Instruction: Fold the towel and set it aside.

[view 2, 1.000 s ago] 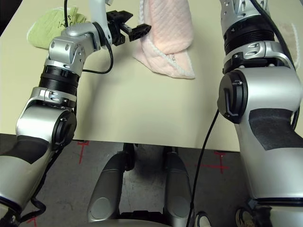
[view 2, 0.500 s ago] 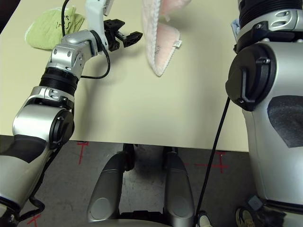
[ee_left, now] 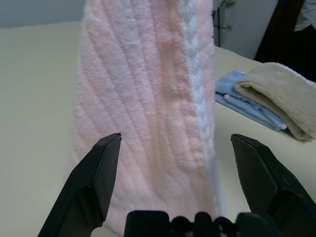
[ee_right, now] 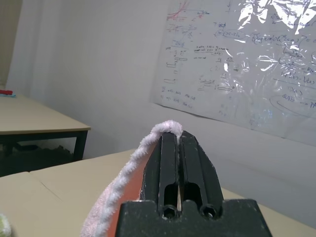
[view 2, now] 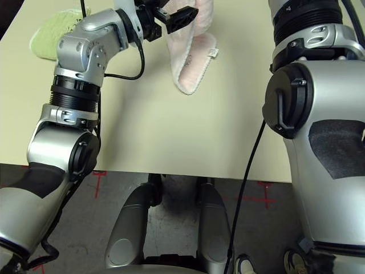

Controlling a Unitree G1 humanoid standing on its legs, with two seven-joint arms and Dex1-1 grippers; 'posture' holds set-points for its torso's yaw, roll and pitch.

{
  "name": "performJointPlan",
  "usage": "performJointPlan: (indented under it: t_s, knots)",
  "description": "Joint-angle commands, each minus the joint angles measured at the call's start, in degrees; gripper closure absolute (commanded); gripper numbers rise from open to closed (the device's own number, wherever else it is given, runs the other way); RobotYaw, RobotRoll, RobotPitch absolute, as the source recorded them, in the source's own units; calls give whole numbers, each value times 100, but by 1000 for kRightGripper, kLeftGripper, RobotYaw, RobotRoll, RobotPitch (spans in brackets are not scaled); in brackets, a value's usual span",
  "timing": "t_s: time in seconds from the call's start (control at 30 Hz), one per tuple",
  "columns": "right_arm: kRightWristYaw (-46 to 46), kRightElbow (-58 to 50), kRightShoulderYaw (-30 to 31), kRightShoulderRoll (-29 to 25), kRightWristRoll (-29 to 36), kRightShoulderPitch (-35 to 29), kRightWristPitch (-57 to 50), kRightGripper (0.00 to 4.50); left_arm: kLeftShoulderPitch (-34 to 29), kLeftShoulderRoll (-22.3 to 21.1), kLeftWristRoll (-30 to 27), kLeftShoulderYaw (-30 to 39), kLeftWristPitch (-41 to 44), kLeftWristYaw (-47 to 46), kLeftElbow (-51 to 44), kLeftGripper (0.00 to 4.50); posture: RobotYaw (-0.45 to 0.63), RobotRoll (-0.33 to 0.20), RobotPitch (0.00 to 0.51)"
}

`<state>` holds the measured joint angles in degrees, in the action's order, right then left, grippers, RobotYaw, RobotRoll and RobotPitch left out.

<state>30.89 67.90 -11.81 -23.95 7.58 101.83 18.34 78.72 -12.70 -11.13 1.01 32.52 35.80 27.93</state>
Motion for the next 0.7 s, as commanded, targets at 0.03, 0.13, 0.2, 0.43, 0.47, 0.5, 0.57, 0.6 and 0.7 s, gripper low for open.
performJointPlan:
  t_s: [0.03,0.13,0.2,0.43,0.47,0.5,0.57,0.6,0.7]
  knots:
    - [-26,54,-1,-6,-33,-34,14,4481,-61,142,51,-146,68,-156,-72,0,62,0,401]
    - [-51,47,-1,-8,-35,-40,11,4481,-193,359,349,-373,-107,-565,95,0,61,0,401]
    - [-57,35,-1,-14,-36,-46,8,4481,-307,432,522,-512,-162,-735,105,0,61,0,401]
    - [-74,20,10,-45,-53,-66,-12,4481,-472,546,987,-668,-433,-1346,756,0,41,0,401]
    - [-79,20,10,-45,-53,-66,-20,4481,-459,504,1062,-656,-545,-1456,950,0,34,0,406]
    - [-84,18,11,-46,-54,-67,-24,4481,-434,440,1122,-618,-684,-1561,1189,0,30,0,410]
    - [-91,3,11,-46,-52,-76,-33,4481,-383,305,1233,-554,-921,-1779,1596,0,27,0,413]
    - [-93,-7,10,-51,-51,-84,-37,4481,-364,193,1294,-535,-1066,-1858,1795,0,24,0,415]
    - [-101,-36,4,-83,-47,-113,-53,4481,-350,-133,1409,-526,-1351,-1896,2114,0,16,0,420]
